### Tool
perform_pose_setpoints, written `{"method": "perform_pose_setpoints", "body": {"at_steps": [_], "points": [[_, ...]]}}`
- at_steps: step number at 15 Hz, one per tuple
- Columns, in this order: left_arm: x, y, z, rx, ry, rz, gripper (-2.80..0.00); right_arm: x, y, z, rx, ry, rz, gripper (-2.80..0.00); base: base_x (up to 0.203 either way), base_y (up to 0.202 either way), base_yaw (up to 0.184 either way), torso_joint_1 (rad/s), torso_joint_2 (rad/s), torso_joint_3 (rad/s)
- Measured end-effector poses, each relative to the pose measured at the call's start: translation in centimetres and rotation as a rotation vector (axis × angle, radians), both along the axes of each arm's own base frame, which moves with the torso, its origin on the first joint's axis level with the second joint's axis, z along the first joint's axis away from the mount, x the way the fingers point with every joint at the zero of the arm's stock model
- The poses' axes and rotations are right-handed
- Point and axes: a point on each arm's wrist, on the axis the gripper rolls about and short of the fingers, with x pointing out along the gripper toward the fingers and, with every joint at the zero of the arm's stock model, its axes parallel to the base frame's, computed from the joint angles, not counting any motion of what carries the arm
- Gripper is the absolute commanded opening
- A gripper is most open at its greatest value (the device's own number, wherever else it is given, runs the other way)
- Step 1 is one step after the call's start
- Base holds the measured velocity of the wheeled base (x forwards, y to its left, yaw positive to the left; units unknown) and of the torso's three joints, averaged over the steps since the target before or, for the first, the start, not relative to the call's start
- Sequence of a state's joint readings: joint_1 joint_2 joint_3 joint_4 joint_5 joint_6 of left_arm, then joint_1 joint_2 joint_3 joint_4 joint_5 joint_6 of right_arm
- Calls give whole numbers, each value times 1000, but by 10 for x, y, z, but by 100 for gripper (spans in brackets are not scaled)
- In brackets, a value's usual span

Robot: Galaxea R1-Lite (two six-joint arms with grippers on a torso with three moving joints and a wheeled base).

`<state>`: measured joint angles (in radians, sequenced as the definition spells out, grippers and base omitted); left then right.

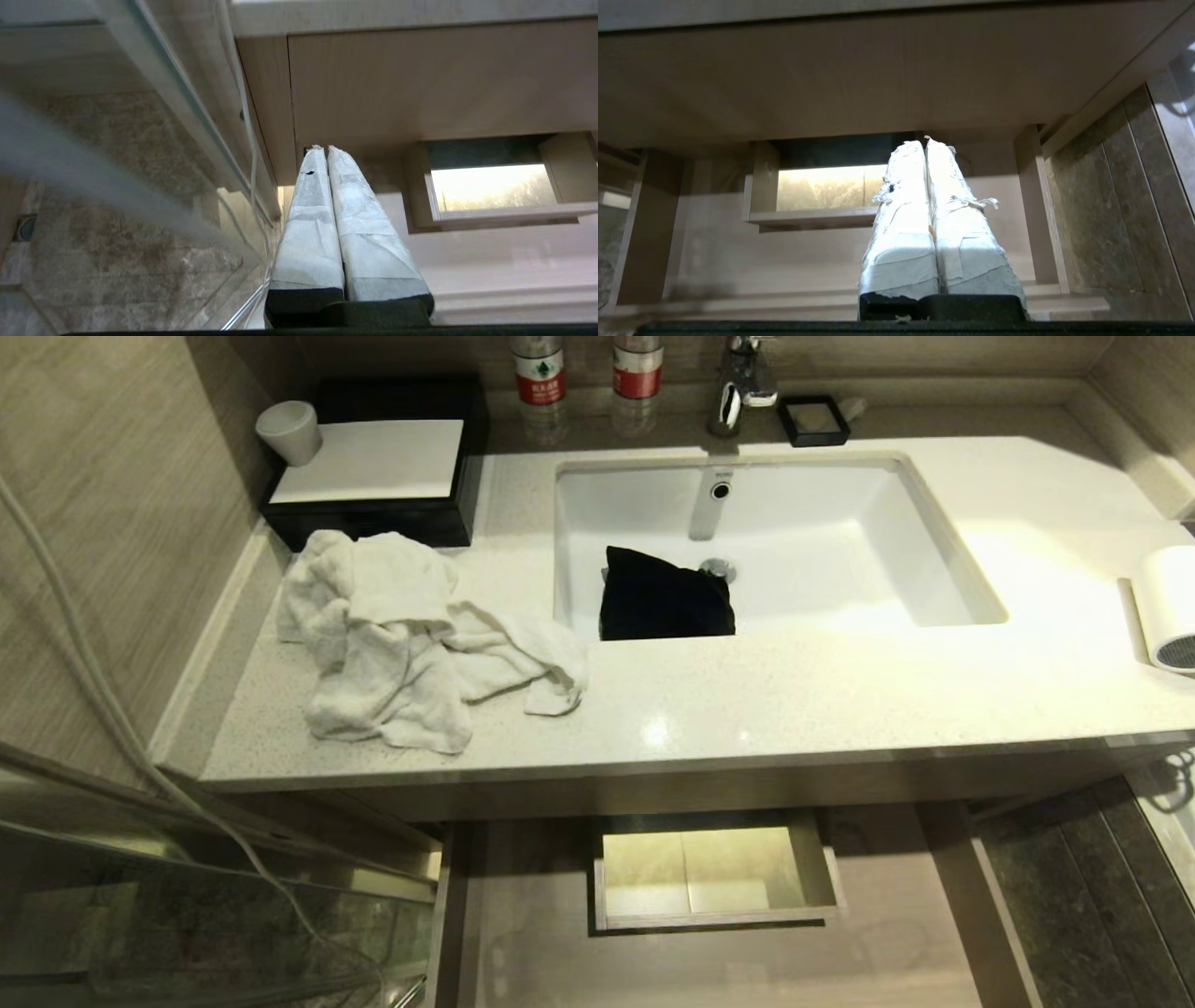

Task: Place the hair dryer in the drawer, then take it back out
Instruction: Pick up the hairdryer

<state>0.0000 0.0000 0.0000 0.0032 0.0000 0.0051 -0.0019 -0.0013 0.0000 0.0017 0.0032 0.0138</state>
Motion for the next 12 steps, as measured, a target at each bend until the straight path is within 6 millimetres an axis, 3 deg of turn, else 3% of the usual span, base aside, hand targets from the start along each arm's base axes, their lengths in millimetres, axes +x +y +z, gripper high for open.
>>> {"method": "perform_pose_setpoints", "body": {"at_steps": [8, 12], "points": [[0, 0, 0, -1, 0, 0, -280, 0, 0, 0, 0, 0, 0, -280, 0, 0, 0, 345, -214, 123], [0, 0, 0, -1, 0, 0, -280, 0, 0, 0, 1, 0, -3, -280, 0, 0, 0, 72, -56, 22]]}}
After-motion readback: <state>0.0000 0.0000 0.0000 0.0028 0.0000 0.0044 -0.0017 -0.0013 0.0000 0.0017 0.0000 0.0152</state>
